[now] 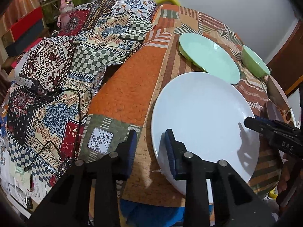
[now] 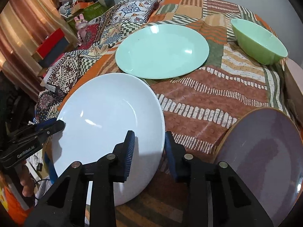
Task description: Organize plates and bowls
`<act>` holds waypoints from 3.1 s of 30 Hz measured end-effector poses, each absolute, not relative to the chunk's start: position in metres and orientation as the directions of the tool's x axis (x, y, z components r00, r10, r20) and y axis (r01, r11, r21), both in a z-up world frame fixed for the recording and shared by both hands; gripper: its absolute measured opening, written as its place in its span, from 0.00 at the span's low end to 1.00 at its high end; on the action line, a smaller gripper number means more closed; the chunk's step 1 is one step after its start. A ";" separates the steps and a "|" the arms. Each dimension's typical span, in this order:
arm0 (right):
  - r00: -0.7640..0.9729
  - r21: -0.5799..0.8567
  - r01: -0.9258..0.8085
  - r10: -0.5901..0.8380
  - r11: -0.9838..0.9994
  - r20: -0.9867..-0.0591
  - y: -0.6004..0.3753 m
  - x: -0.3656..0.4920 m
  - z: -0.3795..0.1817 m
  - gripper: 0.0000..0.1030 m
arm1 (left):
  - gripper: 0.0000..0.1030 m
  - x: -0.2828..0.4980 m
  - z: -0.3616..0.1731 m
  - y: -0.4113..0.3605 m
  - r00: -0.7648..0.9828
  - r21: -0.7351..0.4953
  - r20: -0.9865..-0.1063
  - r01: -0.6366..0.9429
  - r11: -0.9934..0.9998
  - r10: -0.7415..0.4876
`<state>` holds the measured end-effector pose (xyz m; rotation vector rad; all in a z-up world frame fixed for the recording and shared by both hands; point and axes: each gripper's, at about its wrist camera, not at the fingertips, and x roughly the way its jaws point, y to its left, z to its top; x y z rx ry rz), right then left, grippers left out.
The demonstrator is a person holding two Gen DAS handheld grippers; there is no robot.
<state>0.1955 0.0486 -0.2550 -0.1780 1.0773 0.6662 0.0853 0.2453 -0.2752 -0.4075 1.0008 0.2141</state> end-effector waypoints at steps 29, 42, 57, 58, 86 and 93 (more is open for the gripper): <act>0.392 0.205 -0.593 0.502 0.778 -0.771 0.023 0.181 -0.211 0.21 | 0.20 0.076 -0.217 0.214 0.614 -0.158 -0.787 -0.293 0.943 0.059; 0.522 0.222 -0.500 0.496 0.837 -0.694 -0.051 0.171 -0.173 0.21 | 0.20 0.090 -0.165 0.148 0.696 -0.149 -0.718 -0.158 0.976 0.003; 0.586 0.260 -0.356 0.431 0.898 -0.686 -0.149 0.172 -0.179 0.21 | 0.20 0.132 -0.162 0.051 0.661 -0.123 -0.744 0.008 0.992 -0.097; 0.586 0.262 -0.349 0.428 0.900 -0.688 -0.153 0.171 -0.180 0.21 | 0.20 0.136 -0.165 0.046 0.652 -0.123 -0.751 0.016 0.992 -0.103; 0.534 0.245 -0.263 0.352 0.933 -0.768 -0.182 0.184 -0.223 0.21 | 0.22 0.183 -0.230 0.011 0.513 -0.146 -0.846 0.036 0.989 -0.144; 0.542 0.196 -0.264 0.314 0.944 -0.780 -0.178 0.186 -0.222 0.22 | 0.24 0.185 -0.234 0.013 0.510 -0.154 -0.848 0.030 0.988 -0.148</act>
